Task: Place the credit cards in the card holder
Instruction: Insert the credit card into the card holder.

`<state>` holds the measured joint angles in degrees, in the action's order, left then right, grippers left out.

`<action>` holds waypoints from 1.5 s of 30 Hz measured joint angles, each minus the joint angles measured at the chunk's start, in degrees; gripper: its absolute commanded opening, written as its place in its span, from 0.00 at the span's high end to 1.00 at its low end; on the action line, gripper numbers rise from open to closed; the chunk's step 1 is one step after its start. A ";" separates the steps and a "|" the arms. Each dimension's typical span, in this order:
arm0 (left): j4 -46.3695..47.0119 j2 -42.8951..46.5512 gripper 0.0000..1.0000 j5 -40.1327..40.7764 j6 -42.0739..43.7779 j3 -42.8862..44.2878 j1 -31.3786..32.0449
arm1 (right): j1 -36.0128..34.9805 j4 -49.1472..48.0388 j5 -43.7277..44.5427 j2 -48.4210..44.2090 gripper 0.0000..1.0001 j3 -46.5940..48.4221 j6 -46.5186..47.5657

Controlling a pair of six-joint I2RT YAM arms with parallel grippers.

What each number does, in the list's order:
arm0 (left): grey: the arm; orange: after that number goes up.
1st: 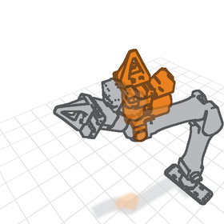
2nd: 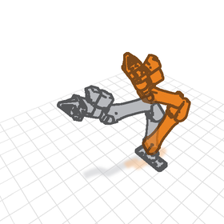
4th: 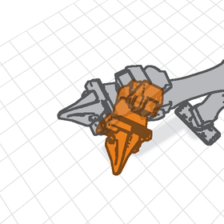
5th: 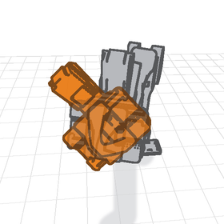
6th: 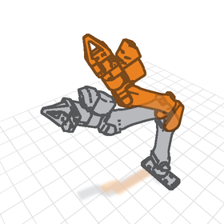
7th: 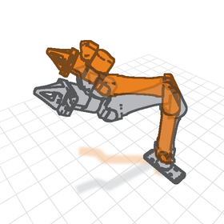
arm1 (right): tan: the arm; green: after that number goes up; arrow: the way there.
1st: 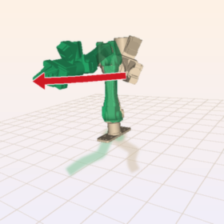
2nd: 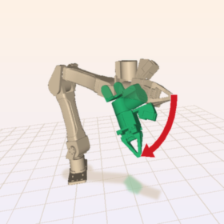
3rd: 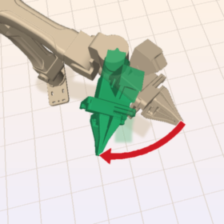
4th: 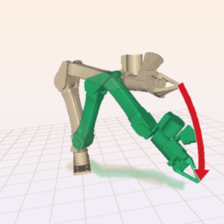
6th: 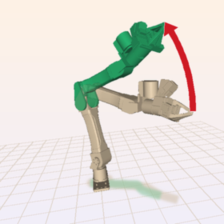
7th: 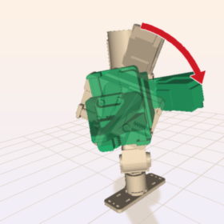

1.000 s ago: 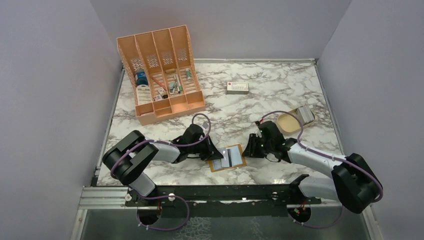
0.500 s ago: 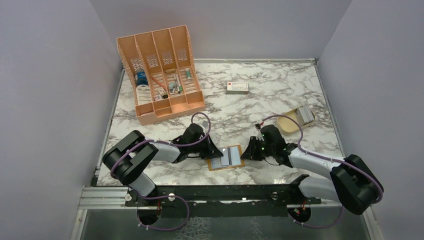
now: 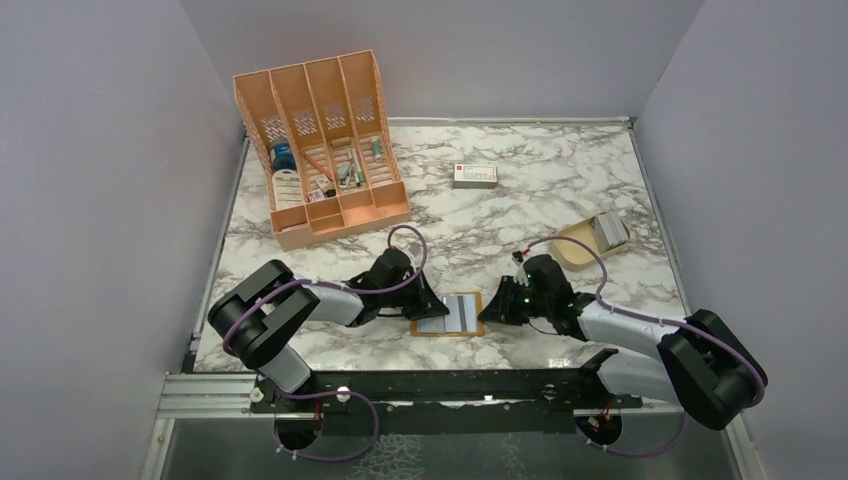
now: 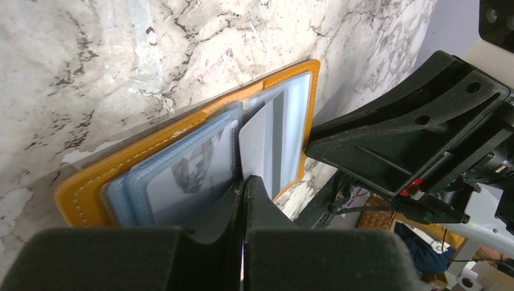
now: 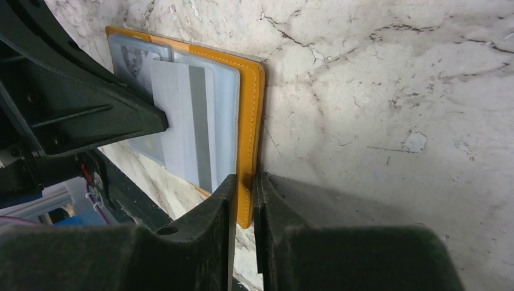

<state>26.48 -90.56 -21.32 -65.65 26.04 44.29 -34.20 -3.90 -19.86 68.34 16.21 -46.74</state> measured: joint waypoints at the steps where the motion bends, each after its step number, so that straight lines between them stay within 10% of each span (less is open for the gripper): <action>1: -0.02 -0.09 0.95 0.00 0.11 0.09 0.04 | 0.00 -0.02 -0.07 0.02 0.84 0.00 -0.07; 6: -0.81 -0.15 0.66 0.00 1.60 0.76 0.09 | 0.00 0.02 -0.15 0.13 0.84 0.00 -0.15; 12: -7.50 3.10 0.56 2.21 4.04 3.37 0.46 | -0.26 3.39 0.70 -1.40 0.84 0.63 0.44; 45: -9.03 1.90 0.55 2.73 7.13 6.16 2.29 | -2.89 -1.33 -0.24 7.98 0.88 5.27 -1.29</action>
<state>17.45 -88.66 -18.59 -58.52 32.21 46.59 -37.08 -5.23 -20.10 76.31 21.47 -48.03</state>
